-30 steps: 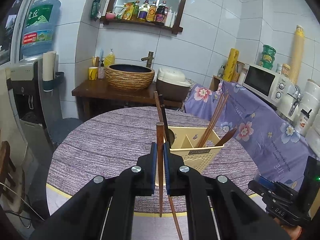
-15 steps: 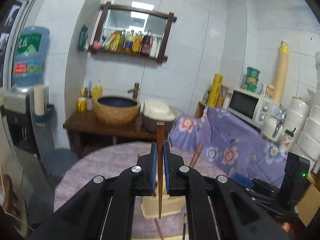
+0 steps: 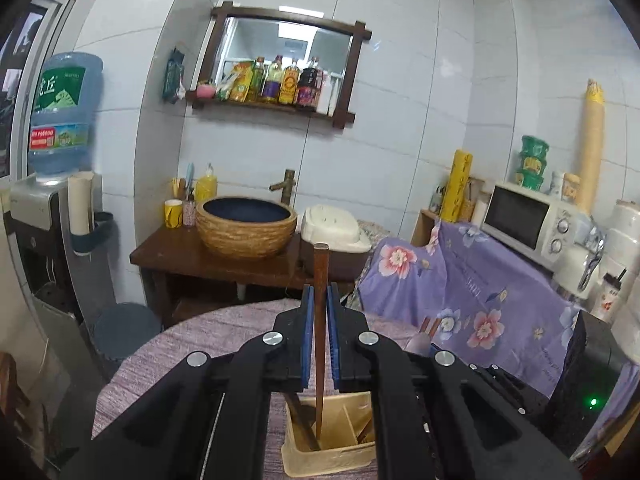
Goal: Organize utensils
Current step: 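Lower both into the holder and open both grippers, then grasp a brown chopstick with the left gripper while the right grasps a yellow-tipped black chopstick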
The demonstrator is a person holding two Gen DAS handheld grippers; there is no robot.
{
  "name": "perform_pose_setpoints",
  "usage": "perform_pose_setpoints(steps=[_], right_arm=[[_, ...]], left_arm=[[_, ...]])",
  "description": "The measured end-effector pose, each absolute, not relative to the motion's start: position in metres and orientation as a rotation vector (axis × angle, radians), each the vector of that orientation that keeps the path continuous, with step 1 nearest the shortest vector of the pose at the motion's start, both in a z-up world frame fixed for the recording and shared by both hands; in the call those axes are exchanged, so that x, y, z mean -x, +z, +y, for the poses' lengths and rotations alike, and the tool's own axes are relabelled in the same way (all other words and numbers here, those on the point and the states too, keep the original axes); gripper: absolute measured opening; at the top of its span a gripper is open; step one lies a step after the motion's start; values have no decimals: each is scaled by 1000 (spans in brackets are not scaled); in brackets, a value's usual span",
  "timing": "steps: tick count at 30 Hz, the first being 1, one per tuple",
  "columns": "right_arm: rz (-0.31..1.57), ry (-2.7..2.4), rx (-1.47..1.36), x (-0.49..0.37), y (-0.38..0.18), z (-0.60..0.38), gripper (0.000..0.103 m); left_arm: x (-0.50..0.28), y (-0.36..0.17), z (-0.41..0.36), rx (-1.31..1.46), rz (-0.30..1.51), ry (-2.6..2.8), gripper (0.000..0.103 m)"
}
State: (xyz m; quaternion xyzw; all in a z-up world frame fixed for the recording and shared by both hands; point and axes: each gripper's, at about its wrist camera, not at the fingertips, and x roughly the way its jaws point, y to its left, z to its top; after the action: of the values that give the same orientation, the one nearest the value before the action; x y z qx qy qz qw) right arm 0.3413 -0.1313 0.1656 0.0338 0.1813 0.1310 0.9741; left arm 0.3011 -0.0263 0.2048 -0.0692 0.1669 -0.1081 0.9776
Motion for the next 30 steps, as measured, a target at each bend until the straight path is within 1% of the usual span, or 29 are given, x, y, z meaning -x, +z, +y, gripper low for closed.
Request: perform_pose_setpoints(steps=[4,12,16,20,21,23,24,25,26,27,28,30], right_arm=[[407,251,-48,-345,135,-126,37],[460,230,7,-347,96,-123,37],[469,225,20,-347,85,-122,37],[447,222,17,-342,86,-124,38],[443,223,19,-340,87,-125,39],[426,223,20,-331,90,-127,44],[416,218,20,-326,91,-129,49],[403,208,22,-317,93,-131,50],[397,200,23,-310,93,-132,50],[395,190,26,-303,93,-134,50],[405,170,31,-294,91,-137,50],[437,144,23,-283,87,-143,50]], left_arm=[[-309,172,-31,137,396,-226,8],[-321,125,-32,140,498,-230,8],[-324,117,-35,131,525,-235,8],[-319,122,-31,149,519,-245,8],[-315,125,-30,151,515,-253,8],[-306,130,-29,146,500,-261,9],[-300,133,-28,140,490,-265,14],[-294,135,-26,137,481,-263,28],[-286,136,-23,136,471,-252,37],[-280,135,-19,137,463,-243,50],[-272,133,-15,137,461,-233,53],[-263,122,-9,136,494,-224,53]])
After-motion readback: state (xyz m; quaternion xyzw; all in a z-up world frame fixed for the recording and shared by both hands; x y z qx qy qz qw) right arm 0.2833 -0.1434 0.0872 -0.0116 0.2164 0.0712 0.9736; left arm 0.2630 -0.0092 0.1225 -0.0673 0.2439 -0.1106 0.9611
